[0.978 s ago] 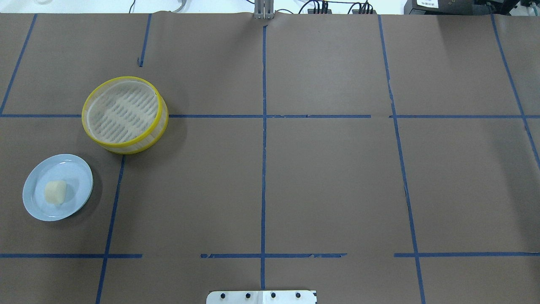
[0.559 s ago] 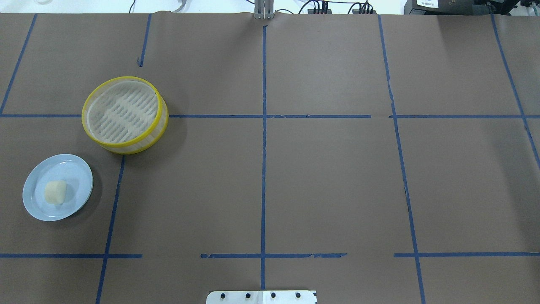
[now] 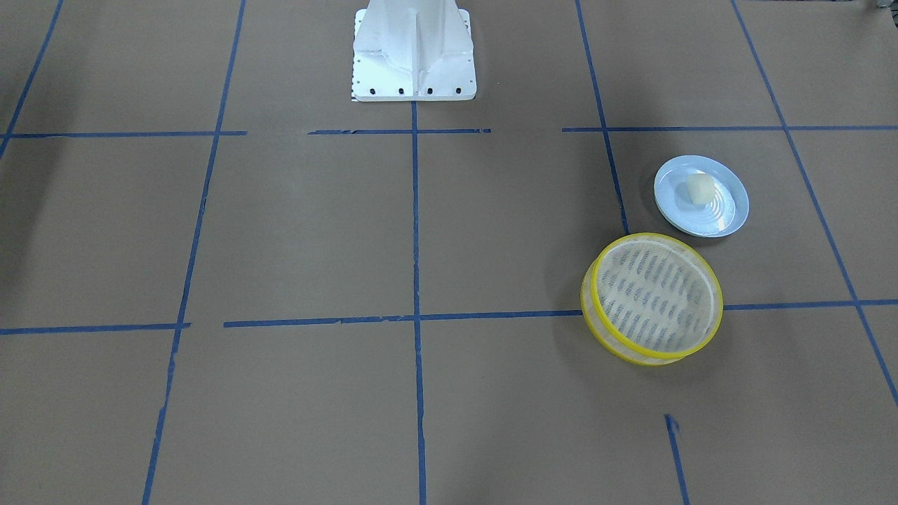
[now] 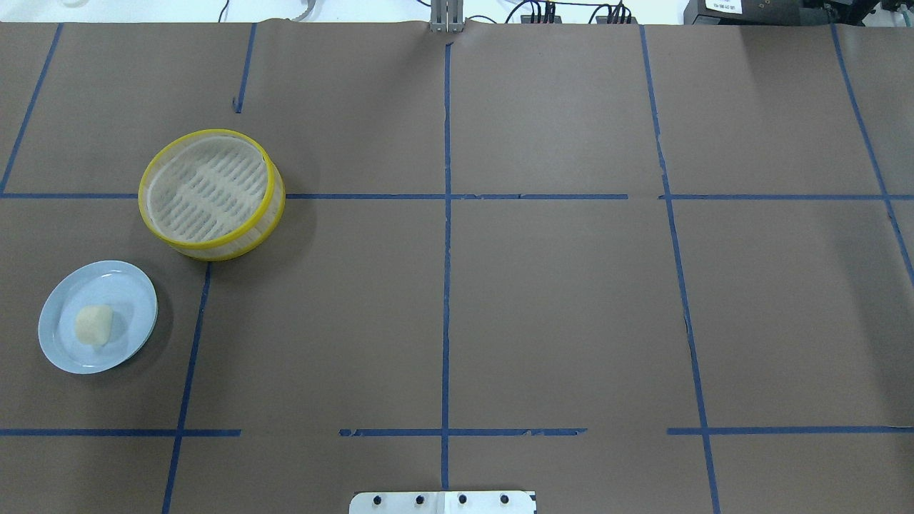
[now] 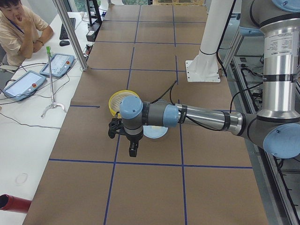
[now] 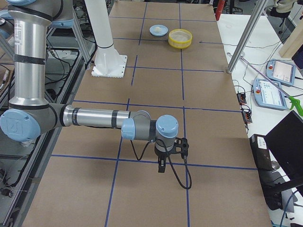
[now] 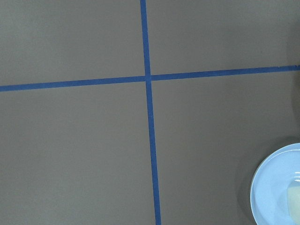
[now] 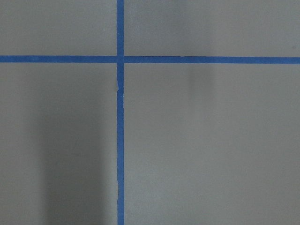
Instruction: Place bun in steamer
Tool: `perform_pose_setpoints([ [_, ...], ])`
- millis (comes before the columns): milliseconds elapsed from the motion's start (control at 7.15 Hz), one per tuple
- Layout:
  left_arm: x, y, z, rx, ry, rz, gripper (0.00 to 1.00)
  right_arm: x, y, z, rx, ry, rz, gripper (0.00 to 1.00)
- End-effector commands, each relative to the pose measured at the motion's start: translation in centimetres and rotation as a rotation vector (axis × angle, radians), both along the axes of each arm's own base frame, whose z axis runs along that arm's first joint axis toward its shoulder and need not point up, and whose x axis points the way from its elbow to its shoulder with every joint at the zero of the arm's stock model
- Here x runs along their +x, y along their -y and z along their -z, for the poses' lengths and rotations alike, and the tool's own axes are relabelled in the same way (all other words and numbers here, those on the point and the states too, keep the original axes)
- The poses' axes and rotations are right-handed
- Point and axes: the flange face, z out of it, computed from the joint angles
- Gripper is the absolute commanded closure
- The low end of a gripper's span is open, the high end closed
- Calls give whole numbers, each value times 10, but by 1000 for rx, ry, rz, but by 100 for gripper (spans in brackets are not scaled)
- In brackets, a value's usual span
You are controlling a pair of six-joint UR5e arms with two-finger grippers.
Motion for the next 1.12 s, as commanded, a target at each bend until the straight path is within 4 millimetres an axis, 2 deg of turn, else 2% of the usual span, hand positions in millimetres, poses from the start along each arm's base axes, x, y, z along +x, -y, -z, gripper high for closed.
perform_pose_setpoints([
  [0, 46, 10, 9, 52, -23, -20, 0, 0, 0, 0, 0, 0, 0, 0],
  [140, 95, 13, 17, 42, -39, -23, 0, 0, 0, 0, 0, 0, 0, 0],
  [280, 122, 13, 21, 9, -69, 21, 0, 0, 0, 0, 0, 0, 0, 0],
  [559, 199, 0, 37, -59, -89, 105, 0, 0, 0, 0, 0, 0, 0, 0],
  [978, 281, -30, 36, -169, -45, 112, 1, 0, 0, 0, 0, 0, 0, 0],
])
